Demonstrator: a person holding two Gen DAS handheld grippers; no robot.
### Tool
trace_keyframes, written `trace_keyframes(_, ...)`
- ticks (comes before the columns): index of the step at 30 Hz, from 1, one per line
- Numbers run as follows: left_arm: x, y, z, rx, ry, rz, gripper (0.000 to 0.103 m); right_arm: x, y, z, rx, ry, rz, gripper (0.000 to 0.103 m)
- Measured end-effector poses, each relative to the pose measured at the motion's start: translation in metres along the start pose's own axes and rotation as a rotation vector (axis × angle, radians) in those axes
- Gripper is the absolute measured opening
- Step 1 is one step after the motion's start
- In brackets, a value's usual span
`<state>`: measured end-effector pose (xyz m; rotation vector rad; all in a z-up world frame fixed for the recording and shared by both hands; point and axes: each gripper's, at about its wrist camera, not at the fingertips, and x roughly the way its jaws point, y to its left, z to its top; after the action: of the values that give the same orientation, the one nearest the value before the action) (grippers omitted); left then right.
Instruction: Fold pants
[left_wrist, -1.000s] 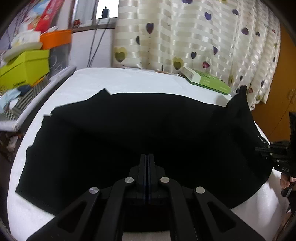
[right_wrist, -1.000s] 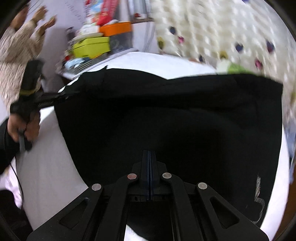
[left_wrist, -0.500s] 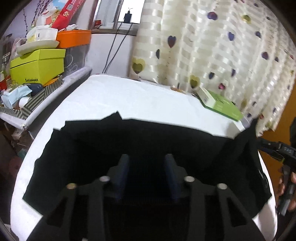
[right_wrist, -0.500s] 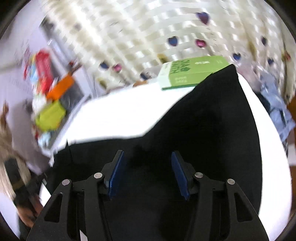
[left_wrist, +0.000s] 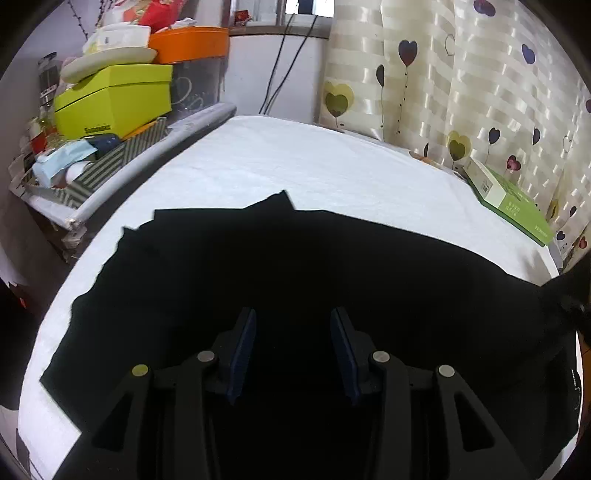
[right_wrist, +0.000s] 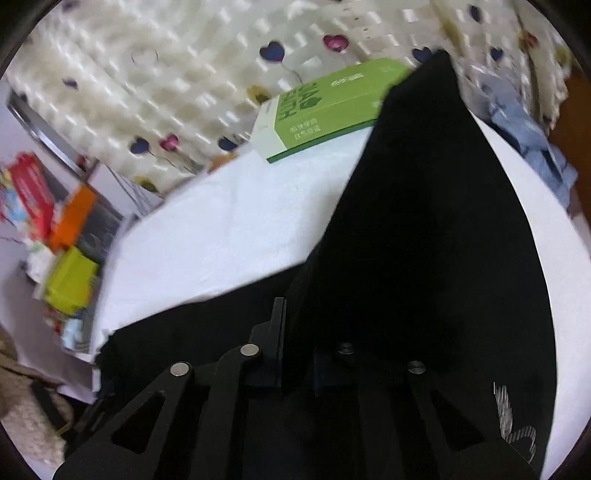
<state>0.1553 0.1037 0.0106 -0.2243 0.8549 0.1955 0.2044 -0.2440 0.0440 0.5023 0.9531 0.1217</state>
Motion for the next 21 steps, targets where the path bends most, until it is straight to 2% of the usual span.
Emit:
trace_keyframes(2, -0.008, 0.006, -0.006, -0.014, -0.01, -0.017, 0.044, -0.021, -0.008, -0.024, 0.028, -0.033, 0.048, 0.009)
trace_keyframes(5, -0.022, 0.017, -0.016, -0.047, -0.026, -0.074, 0.044, -0.045, -0.016, -0.068, 0.051, -0.064, 0.068, 0.009)
trace_keyframes(8, -0.037, 0.029, -0.027, -0.079, -0.064, -0.123, 0.044, -0.059, -0.033, -0.099, 0.07, -0.079, 0.047, 0.009)
trace_keyframes(10, -0.045, 0.035, -0.032, -0.107, -0.077, -0.154, 0.044, -0.056, -0.043, -0.106, 0.089, -0.057, 0.041, 0.009)
trace_keyframes(12, -0.05, 0.036, -0.031, -0.119, -0.087, -0.165, 0.044, -0.059, -0.049, -0.109, 0.104, -0.066, 0.07, 0.01)
trace_keyframes(14, -0.053, 0.031, -0.025, -0.105, -0.092, -0.159, 0.045, -0.066, -0.049, -0.109, 0.089, -0.086, 0.064, 0.018)
trace_keyframes(16, -0.051, 0.021, -0.015, -0.079, -0.085, -0.158, 0.052, -0.072, -0.046, -0.108, 0.066, -0.112, 0.059, 0.039)
trace_keyframes(17, -0.048, 0.016, -0.01, -0.062, -0.077, -0.155, 0.054, -0.074, -0.046, -0.107, 0.06, -0.122, 0.063, 0.043)
trace_keyframes(21, -0.017, -0.008, 0.009, 0.005, -0.033, -0.059, 0.054, -0.079, -0.05, -0.089, 0.05, -0.162, 0.046, 0.044)
